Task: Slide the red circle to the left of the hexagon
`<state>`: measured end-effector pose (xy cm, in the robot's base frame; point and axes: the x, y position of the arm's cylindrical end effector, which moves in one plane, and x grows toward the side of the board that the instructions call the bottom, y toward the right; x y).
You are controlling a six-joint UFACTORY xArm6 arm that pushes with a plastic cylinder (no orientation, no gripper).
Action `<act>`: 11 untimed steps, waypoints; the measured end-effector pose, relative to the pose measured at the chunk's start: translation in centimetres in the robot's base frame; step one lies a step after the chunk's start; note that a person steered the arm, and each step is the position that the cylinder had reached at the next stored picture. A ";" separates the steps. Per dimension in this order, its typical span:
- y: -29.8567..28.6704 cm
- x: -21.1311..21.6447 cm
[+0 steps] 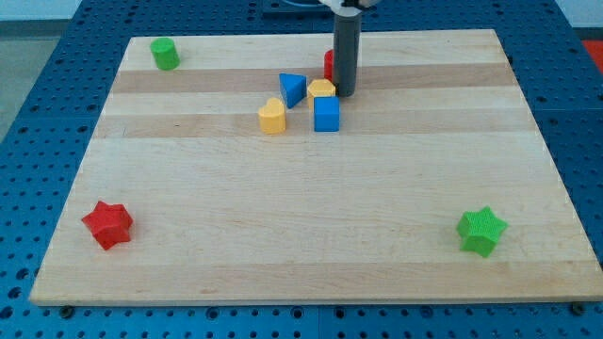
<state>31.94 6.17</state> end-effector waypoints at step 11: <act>-8.6 -3.8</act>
